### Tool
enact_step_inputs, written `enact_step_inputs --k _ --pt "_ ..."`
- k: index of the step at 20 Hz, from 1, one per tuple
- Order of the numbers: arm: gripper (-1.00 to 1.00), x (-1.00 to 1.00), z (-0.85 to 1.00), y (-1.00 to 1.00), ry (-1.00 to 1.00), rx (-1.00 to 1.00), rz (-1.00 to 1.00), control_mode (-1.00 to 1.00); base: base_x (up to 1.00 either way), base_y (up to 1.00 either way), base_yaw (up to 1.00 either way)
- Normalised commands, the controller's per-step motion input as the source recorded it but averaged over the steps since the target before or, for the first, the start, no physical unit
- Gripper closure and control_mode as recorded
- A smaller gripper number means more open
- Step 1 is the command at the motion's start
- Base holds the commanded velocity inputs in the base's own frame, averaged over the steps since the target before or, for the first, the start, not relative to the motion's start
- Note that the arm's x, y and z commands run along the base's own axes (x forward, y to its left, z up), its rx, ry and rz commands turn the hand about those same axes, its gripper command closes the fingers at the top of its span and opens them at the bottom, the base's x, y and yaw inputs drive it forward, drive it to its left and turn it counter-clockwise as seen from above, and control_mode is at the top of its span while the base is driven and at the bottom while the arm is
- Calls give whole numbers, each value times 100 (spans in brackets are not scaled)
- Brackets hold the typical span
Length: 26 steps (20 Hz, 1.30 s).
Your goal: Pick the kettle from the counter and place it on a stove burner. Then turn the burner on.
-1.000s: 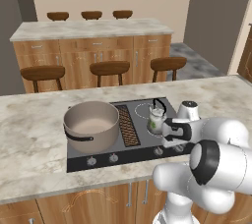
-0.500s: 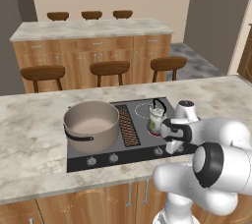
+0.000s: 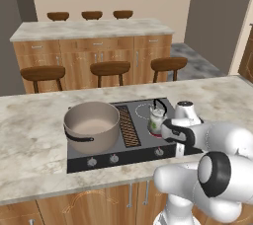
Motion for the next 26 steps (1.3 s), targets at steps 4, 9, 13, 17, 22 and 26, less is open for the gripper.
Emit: enact_step_inputs --k 4,9,13,17,22,26 --pt "100 -70 0 -8 -10 0 16 -100 0 0 0" --pt "100 -20 0 -4 -4 0 2 -100 0 0 0" --pt "-100 -7 8 0 -8 0 0 -100 0 0 0" --pt "-100 -3 75 0 -23 0 0 -100 0 0 0" --pt "-100 -10 100 -2 -29 2 0 -100 0 0 0" --pt "-100 -2 100 -1 -22 1 0 -100 0 0 0"
